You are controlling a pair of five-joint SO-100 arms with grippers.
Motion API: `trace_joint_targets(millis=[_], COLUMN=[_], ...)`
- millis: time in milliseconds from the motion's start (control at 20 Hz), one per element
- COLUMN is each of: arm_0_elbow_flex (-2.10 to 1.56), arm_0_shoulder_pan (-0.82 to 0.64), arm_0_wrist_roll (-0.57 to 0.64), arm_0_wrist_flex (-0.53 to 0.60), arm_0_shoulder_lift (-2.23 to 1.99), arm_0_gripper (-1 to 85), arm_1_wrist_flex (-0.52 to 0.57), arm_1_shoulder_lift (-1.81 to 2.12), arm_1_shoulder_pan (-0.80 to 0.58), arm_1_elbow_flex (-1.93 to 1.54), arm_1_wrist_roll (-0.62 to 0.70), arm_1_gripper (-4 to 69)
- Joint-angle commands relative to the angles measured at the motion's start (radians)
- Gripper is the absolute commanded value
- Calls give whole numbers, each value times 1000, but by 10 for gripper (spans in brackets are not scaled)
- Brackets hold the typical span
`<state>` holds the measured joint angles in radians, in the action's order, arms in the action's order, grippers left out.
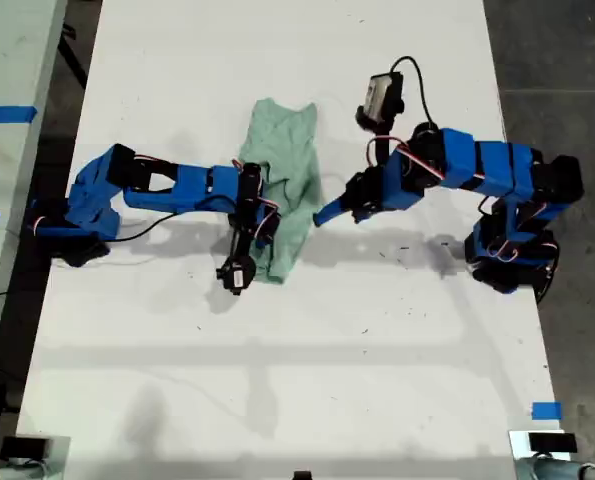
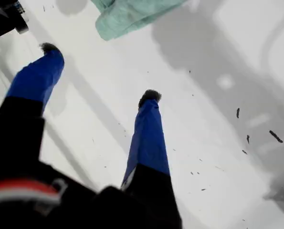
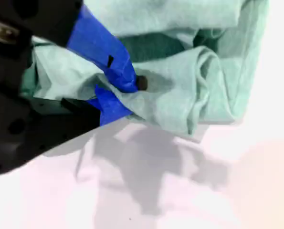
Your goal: Fold tshirt
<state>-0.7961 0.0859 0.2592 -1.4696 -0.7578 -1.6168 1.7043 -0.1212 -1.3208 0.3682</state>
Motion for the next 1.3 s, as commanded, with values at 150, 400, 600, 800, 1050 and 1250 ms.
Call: trace_joint_targets(millis=[150, 400, 600, 800, 1050, 1250], arm_0_elbow_flex=[49, 21, 2, -43, -97, -100], arm_0_shoulder_pan=[-18, 21, 55, 97, 117, 57], arm_0_wrist_roll=[-23, -54, -95, -164, -195, -98], arm_0_wrist_flex=[-112, -295, -456, -523, -517, -371], arm_0_shoulder_lift=[-63, -353, -561, -689, -724, -598], arm_0_gripper=[310, 305, 292, 287, 288, 285], arm_1_wrist_flex=[37, 40, 37, 20, 18, 87], arm_1_shoulder_lift=[83, 98, 107, 120, 135, 23], arm_1_shoulder_pan=[11, 12, 20, 34, 40, 26], arm_1_elbow_flex=[-12, -32, -23, -3, -6, 21], arm_1_wrist_roll=[-12, -17, -17, -32, -40, 5], arm_1_gripper=[299, 299, 298, 298, 296, 294])
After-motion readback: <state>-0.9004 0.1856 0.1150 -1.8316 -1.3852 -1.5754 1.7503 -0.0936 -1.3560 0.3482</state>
